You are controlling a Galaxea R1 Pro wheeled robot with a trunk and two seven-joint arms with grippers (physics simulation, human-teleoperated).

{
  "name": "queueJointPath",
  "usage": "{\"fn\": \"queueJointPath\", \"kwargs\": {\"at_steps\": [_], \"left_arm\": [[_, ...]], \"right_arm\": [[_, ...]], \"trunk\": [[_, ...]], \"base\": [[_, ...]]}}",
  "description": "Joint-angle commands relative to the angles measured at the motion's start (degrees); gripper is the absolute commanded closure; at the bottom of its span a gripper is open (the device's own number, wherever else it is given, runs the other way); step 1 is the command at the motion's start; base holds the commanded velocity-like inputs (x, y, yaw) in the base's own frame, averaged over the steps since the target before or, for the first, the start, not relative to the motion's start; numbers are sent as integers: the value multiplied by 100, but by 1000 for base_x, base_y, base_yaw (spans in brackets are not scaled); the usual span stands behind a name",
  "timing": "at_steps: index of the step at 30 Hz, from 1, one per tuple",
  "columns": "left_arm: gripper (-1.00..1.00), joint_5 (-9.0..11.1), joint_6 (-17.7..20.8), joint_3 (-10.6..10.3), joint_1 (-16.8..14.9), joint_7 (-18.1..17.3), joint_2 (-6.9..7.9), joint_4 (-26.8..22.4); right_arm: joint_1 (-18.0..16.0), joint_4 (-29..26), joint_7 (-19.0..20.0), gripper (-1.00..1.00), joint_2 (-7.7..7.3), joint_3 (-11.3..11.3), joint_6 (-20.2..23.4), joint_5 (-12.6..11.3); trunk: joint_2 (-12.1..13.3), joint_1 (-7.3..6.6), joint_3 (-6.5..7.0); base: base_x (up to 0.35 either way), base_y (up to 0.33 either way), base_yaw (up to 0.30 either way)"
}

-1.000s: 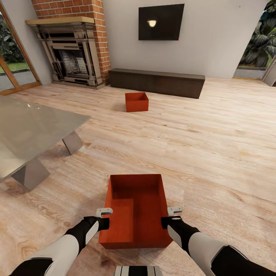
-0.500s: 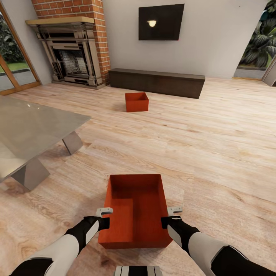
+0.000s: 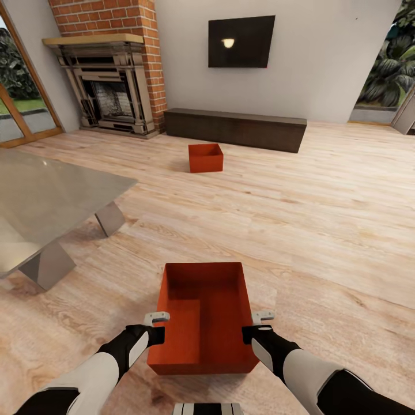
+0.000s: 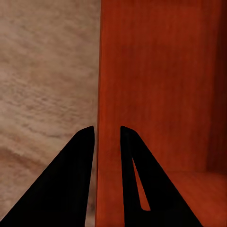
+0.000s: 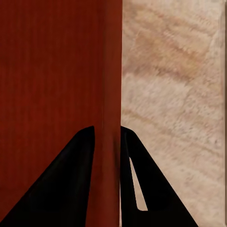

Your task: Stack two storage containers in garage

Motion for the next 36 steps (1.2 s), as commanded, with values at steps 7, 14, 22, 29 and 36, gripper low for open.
{"fn": "queueJointPath", "kwargs": {"at_steps": [7, 14, 22, 29, 36], "left_arm": [[100, -33, 40, -13, 1, 56, 4, -8], [100, -30, 44, -13, 1, 56, 5, -8], [100, -34, 39, -13, 1, 56, 4, -8], [100, -35, 44, -13, 1, 56, 4, -8], [100, -34, 43, -13, 1, 56, 4, -8]], "right_arm": [[-2, -6, -57, 100, -12, 43, 34, 65], [-2, -33, -53, 100, -21, 43, 34, 71], [-2, -75, -43, 100, -31, 35, 13, 74], [-2, -76, -48, 100, -28, 35, 25, 74], [-2, -76, -54, 100, -23, 35, 42, 74]], "trunk": [[281, -155, 122], [561, -309, 248], [882, -485, 391], [1163, -639, 517], [1444, -792, 643]], "base": [[0, 0, 0], [0, 0, 0], [0, 0, 0], [0, 0, 0], [0, 0, 0]]}}
